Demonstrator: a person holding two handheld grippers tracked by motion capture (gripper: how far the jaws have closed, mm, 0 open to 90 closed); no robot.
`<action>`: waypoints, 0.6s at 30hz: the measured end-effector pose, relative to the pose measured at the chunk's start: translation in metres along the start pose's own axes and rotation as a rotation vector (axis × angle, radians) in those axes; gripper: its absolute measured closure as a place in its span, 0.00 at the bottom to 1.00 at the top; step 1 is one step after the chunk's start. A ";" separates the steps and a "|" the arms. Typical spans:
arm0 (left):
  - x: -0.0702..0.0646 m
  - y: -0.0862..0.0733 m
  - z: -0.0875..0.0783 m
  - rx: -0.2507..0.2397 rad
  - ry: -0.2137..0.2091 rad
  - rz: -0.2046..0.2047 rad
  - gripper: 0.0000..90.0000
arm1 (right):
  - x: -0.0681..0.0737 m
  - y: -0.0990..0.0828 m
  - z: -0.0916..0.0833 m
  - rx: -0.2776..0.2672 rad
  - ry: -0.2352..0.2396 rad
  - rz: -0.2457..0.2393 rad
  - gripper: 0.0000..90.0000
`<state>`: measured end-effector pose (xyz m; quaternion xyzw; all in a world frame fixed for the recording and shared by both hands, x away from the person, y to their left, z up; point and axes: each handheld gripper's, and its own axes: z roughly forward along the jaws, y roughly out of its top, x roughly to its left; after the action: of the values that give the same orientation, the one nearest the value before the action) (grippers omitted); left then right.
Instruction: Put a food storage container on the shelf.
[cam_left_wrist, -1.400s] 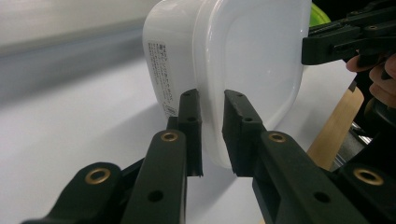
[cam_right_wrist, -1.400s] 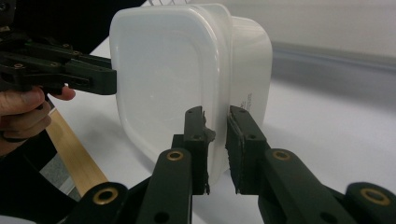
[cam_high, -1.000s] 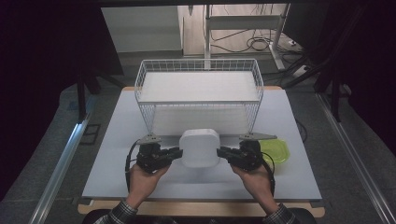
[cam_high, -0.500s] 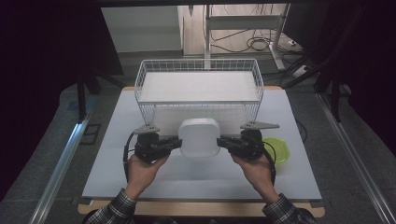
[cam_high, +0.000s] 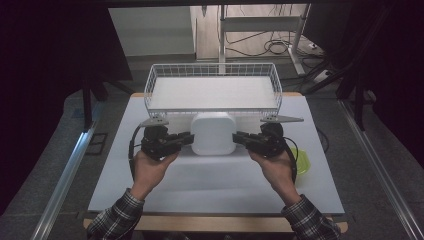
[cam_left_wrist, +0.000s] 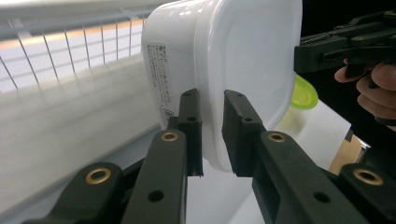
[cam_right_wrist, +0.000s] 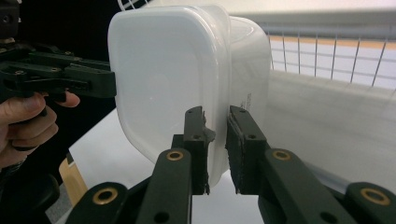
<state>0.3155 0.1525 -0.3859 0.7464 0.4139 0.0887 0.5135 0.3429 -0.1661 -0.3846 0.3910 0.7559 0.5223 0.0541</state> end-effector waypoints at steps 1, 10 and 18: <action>0.000 0.003 -0.001 -0.002 -0.002 0.000 0.87 | 0.000 0.004 0.000 -0.003 0.003 0.002 0.87; 0.003 0.028 -0.010 -0.024 0.000 0.006 0.87 | 0.005 0.031 -0.004 -0.021 0.001 -0.019 0.87; 0.007 0.046 -0.013 -0.040 -0.004 0.005 0.87 | 0.006 0.050 -0.005 -0.036 -0.002 -0.025 0.87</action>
<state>0.3373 0.1606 -0.3436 0.7374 0.4090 0.0967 0.5288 0.3636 -0.1588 -0.3386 0.3810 0.7511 0.5348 0.0682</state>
